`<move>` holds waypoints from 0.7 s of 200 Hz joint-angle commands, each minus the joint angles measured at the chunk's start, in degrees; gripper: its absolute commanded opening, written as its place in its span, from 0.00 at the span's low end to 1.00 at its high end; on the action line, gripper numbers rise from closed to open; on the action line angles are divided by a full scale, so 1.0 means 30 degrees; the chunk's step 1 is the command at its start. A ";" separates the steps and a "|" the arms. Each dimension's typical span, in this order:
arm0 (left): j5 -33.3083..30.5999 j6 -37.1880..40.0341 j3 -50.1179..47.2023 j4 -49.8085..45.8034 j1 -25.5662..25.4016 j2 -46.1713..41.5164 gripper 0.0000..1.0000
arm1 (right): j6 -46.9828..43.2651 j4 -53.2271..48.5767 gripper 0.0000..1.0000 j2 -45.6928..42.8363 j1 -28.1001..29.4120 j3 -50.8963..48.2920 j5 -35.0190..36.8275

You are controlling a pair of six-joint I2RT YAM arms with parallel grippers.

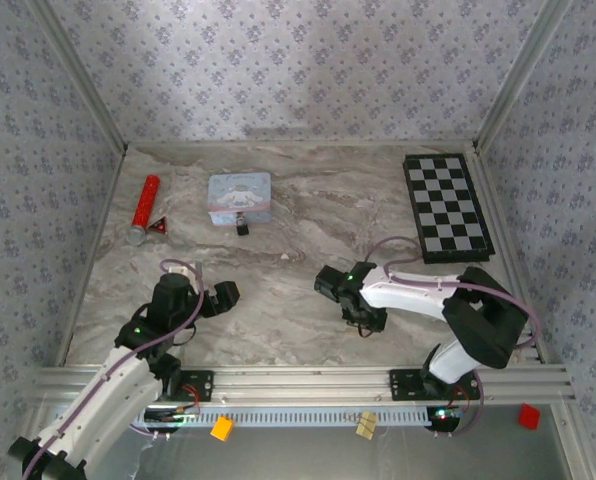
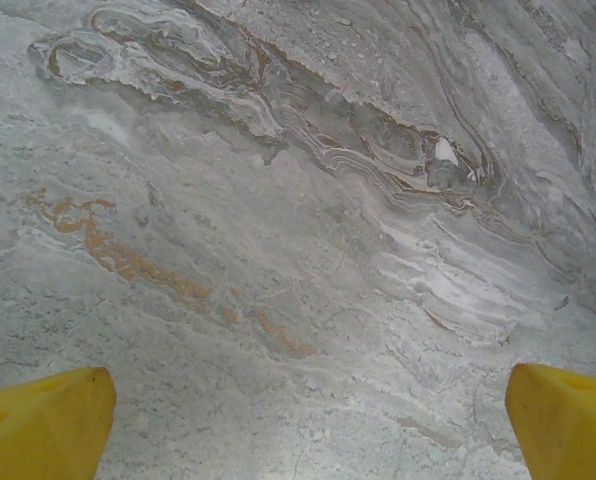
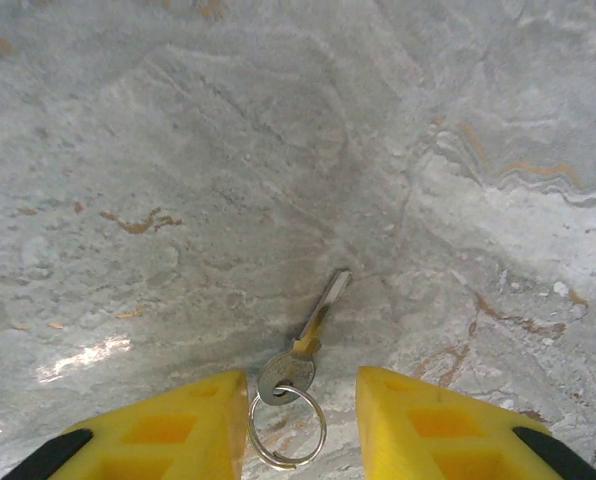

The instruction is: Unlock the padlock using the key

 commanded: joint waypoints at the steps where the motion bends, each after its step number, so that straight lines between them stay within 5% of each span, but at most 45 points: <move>1: -0.0238 0.0411 0.0308 0.0330 -0.0132 0.0027 1.00 | -0.0195 -0.0726 0.35 -0.0400 -0.0036 0.0115 0.0705; 140: -0.0251 0.0388 0.0220 0.0424 -0.0136 0.0056 1.00 | -0.0055 -0.0334 0.30 0.1413 0.0288 0.0213 0.0777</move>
